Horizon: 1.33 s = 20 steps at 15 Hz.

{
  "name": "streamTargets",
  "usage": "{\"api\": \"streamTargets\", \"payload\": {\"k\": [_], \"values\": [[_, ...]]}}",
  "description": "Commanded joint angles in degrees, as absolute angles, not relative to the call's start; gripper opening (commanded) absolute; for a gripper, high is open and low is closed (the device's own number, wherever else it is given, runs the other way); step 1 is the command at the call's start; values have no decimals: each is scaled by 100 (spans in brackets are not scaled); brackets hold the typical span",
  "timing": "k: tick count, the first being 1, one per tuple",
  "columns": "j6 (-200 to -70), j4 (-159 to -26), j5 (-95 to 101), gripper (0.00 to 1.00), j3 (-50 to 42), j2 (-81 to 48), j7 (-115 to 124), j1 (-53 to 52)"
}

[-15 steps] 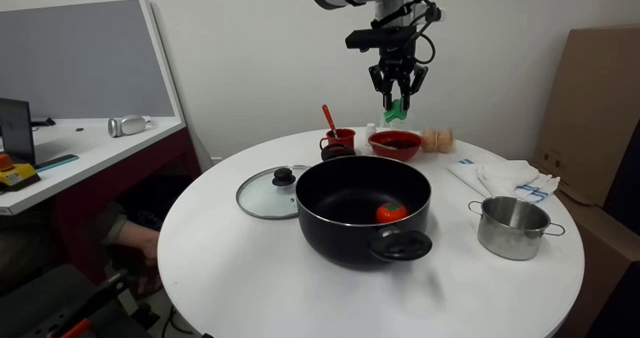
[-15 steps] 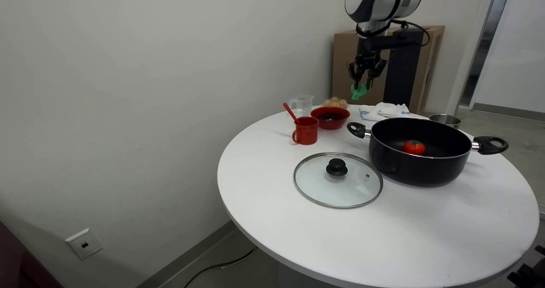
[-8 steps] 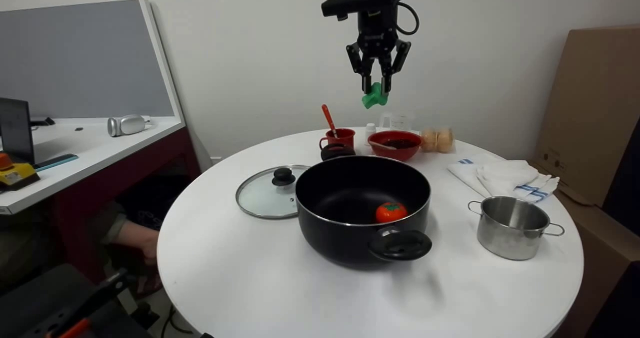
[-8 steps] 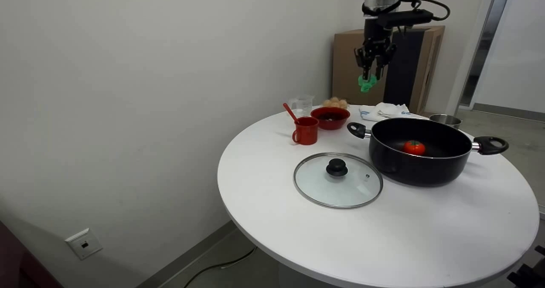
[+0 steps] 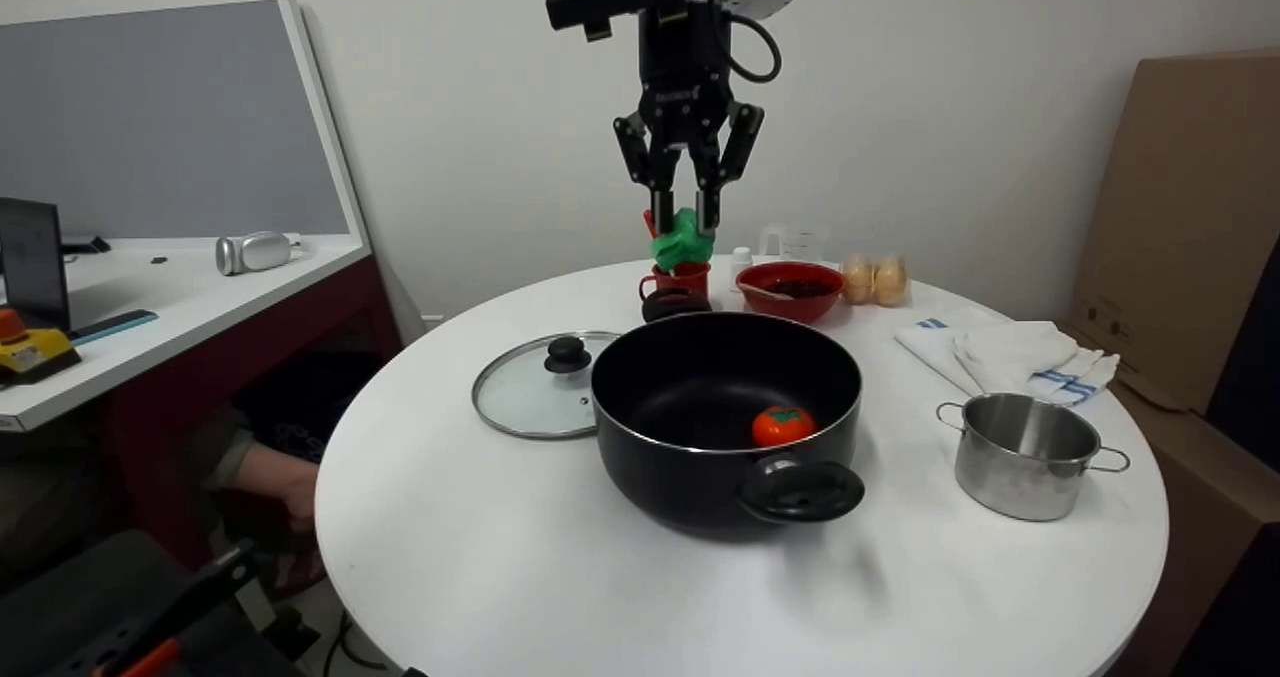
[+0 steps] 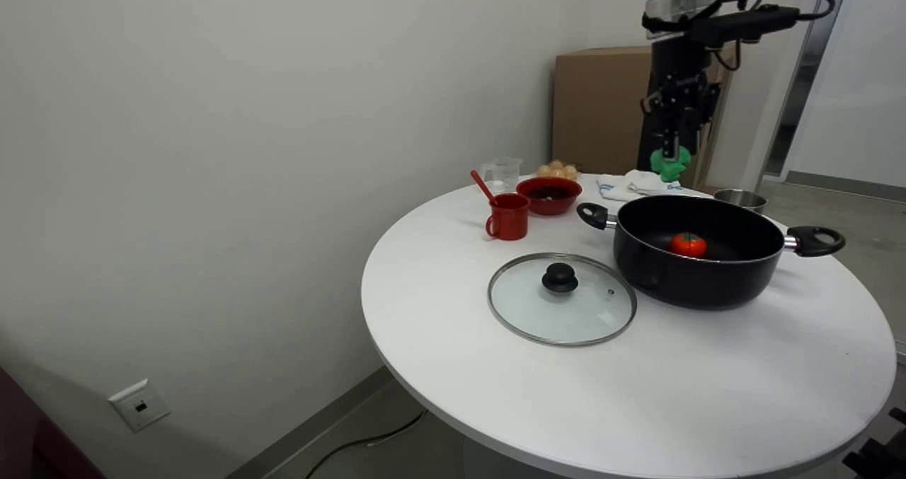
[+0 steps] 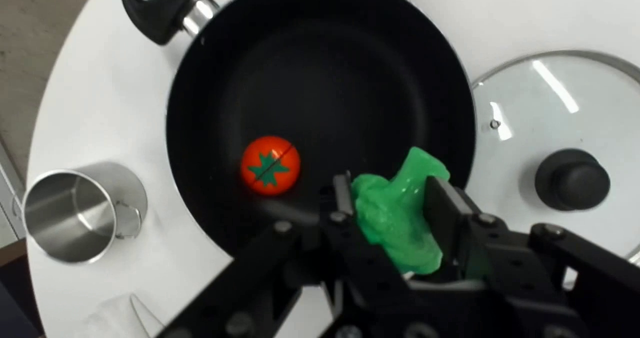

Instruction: Uncover the pot and place the tomato and broccoli toys inside then cover it up again

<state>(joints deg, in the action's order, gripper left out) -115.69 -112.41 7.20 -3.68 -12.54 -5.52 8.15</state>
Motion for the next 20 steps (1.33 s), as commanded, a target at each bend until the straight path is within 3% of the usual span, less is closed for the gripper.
{"api": "streamTargets", "payload": {"k": [1, 9, 20], "values": [[-11916, -12210, 1200, 15, -597, -670, -297, 760], [-12591, -11970, 1398, 15, -958, -1297, 55, 941], [-12759, -11031, 1256, 15, -793, -2758, 24, 792]]}}
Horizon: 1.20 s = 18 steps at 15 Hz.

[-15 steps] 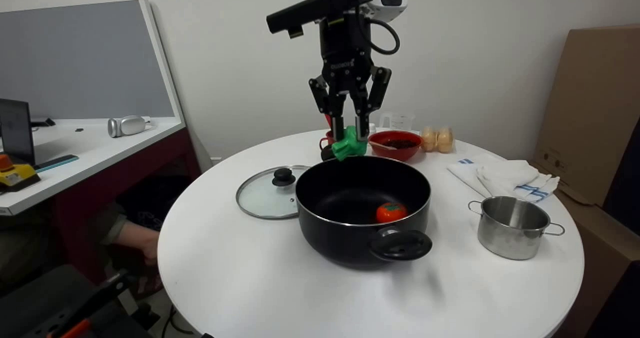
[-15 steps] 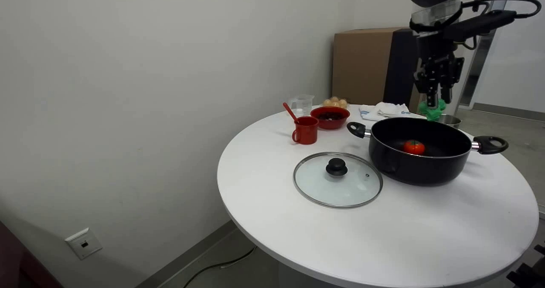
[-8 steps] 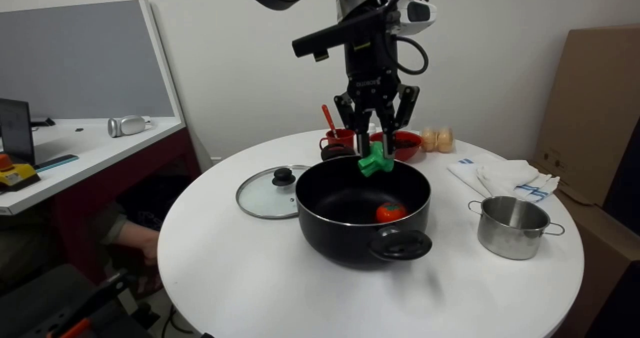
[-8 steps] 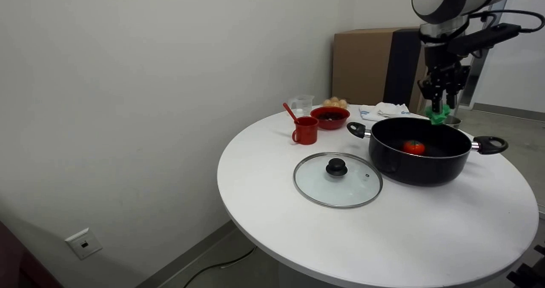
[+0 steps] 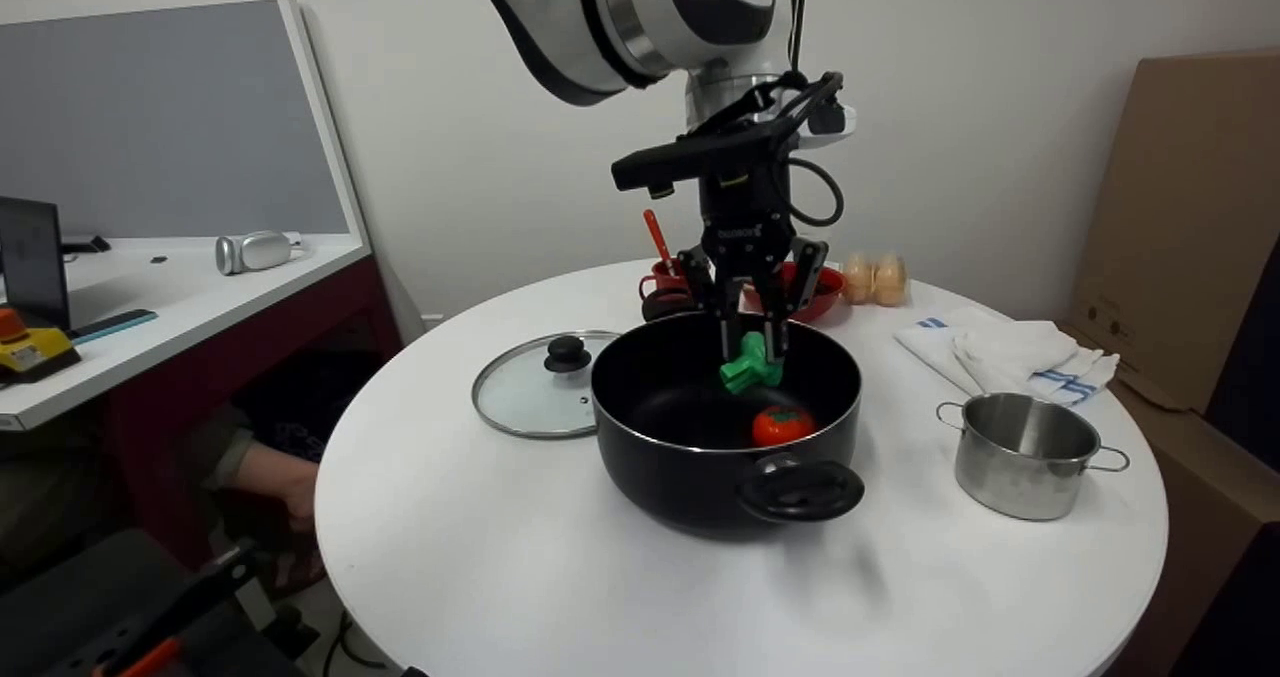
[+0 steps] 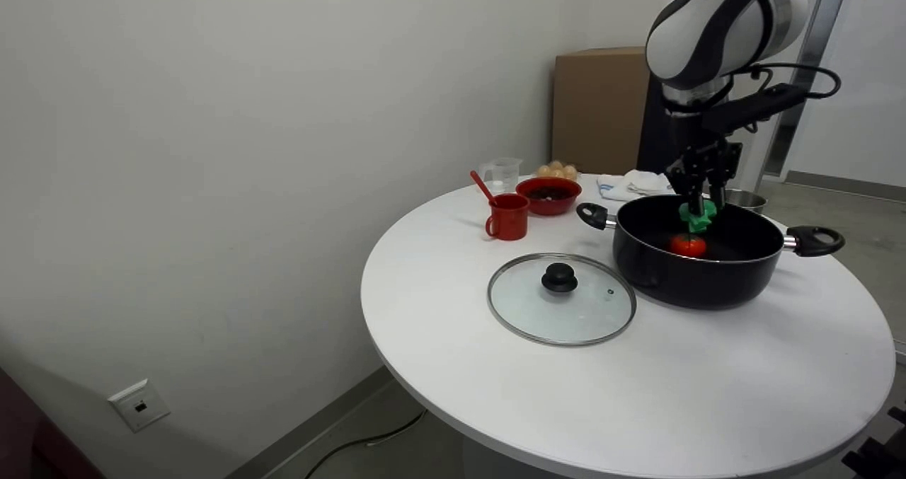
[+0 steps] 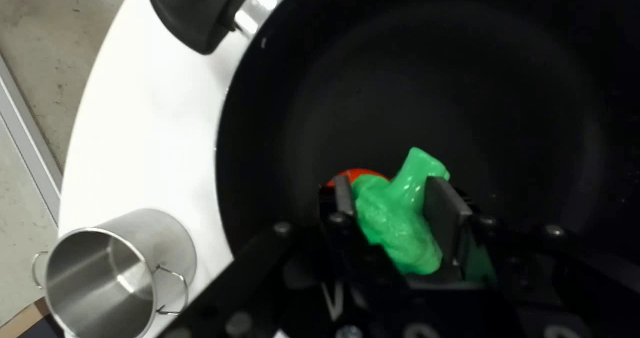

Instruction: Uncover the pot and place the tomato and broccoli toys inside then cover it up again

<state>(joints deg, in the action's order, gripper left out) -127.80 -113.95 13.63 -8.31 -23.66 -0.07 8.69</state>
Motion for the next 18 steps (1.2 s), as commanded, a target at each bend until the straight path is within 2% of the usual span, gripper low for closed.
{"api": "streamTargets", "payload": {"k": [1, 9, 10, 11, 13, 18], "values": [[-12795, -10977, 1279, 15, -784, -2857, 25, 766], [-12874, -10541, 1446, 15, -851, -3508, 42, 673], [-12893, -10524, 1481, 31, -867, -3545, 62, 650], [-12893, -10501, 1490, 64, -871, -3575, 55, 641], [-12907, -10462, 1474, 62, -871, -3600, 51, 629], [-12885, -10498, 1355, 95, -791, -3408, -37, 636]]}}
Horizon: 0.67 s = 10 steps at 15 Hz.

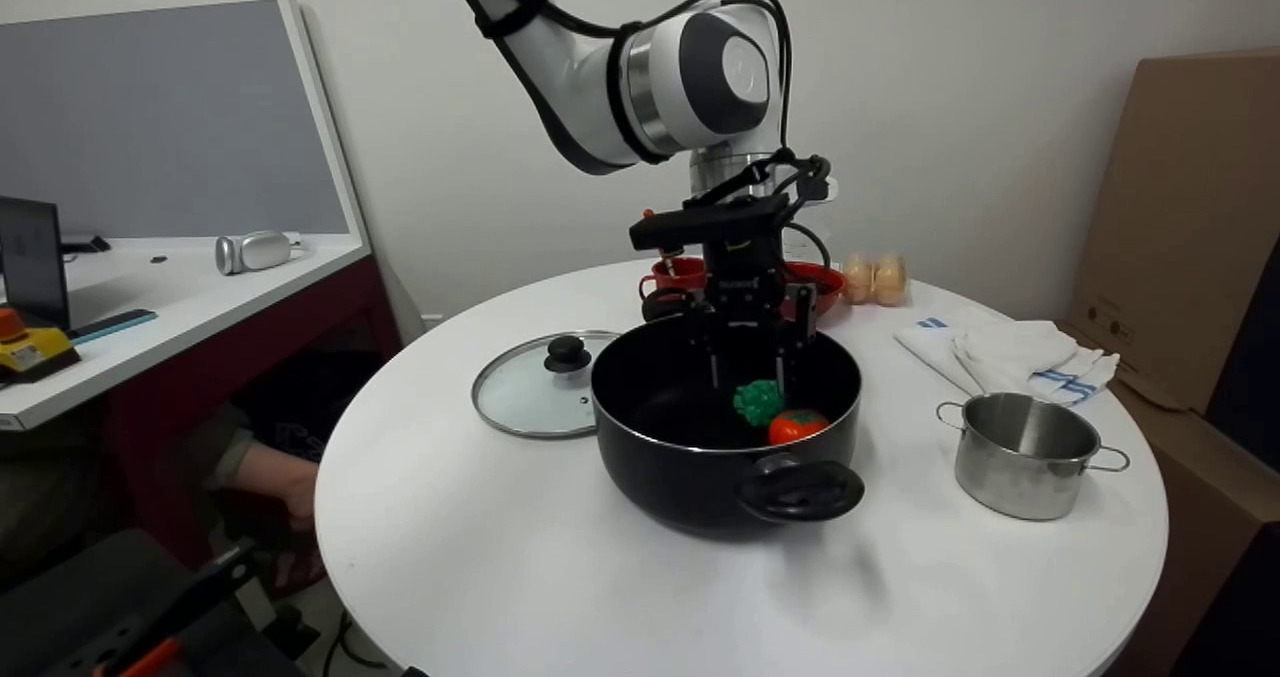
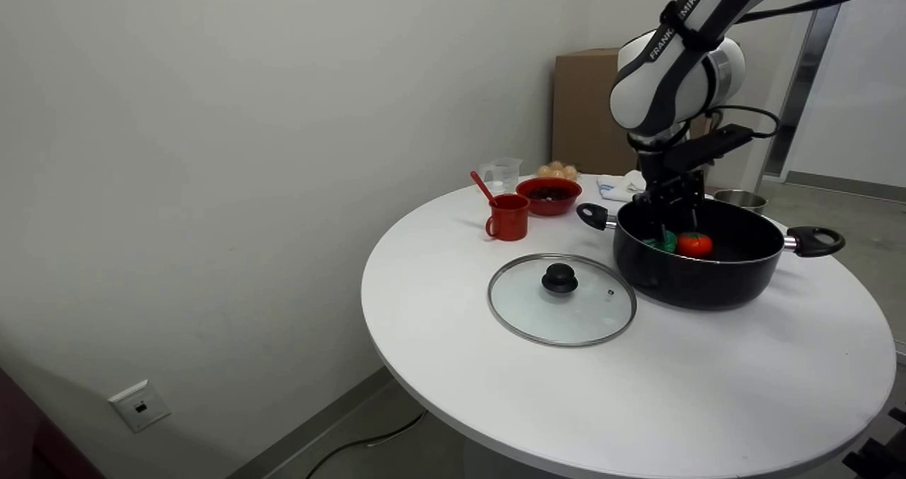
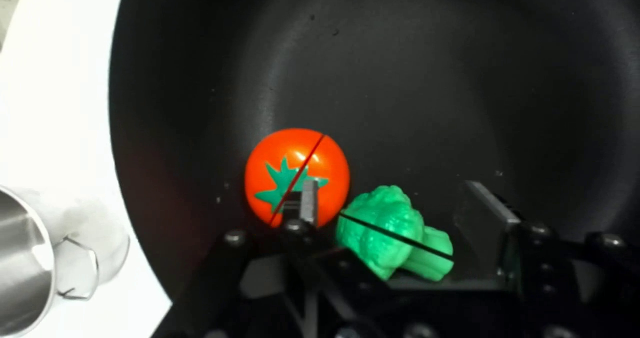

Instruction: Uncover the pot and place the tomato and broccoli toys inside then cover it up again

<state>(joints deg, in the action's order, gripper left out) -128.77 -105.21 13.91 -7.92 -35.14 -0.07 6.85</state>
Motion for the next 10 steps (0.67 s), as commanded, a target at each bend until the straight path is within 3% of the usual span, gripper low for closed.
{"api": "streamTargets", "payload": {"k": [1, 10], "values": [[-12852, -10527, 1298, 100, -753, -3314, -63, 641], [-12235, -10461, 1126, 100, -471, -2418, -125, 487]]}}
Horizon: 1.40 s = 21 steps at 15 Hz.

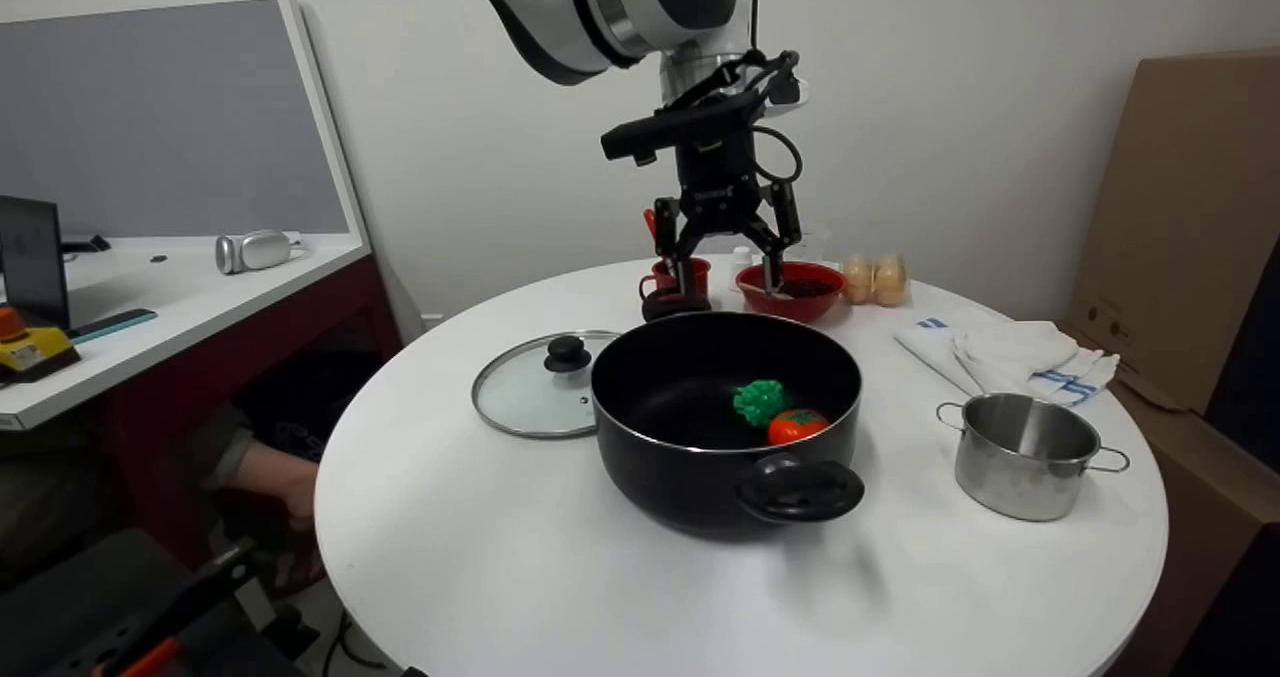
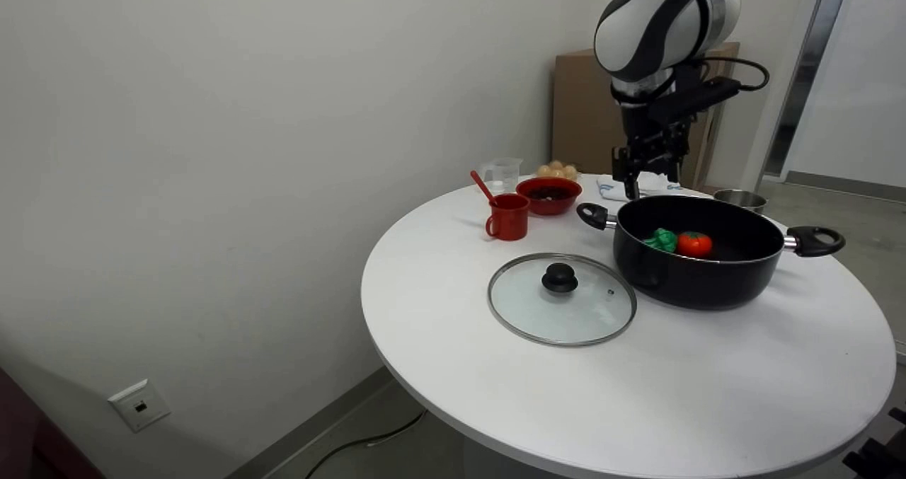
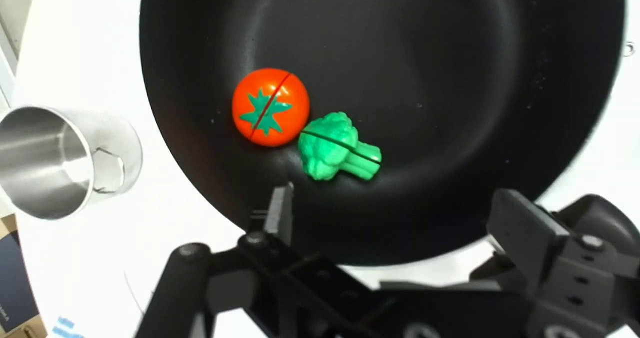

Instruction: Uncover the pot and place the tomato and broccoli toys inside then cover it up again

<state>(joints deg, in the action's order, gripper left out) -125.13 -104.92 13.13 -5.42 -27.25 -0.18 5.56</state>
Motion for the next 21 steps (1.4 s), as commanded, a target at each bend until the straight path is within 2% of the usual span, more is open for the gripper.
{"api": "streamTargets", "payload": {"k": [1, 11, 21], "values": [[-12186, -10412, 1123, 100, -437, -2338, -83, 438], [-12156, -9739, 892, 100, -42, -2360, 629, -204], [-12706, -10774, 754, 100, 45, -2026, 1682, -634]]}}
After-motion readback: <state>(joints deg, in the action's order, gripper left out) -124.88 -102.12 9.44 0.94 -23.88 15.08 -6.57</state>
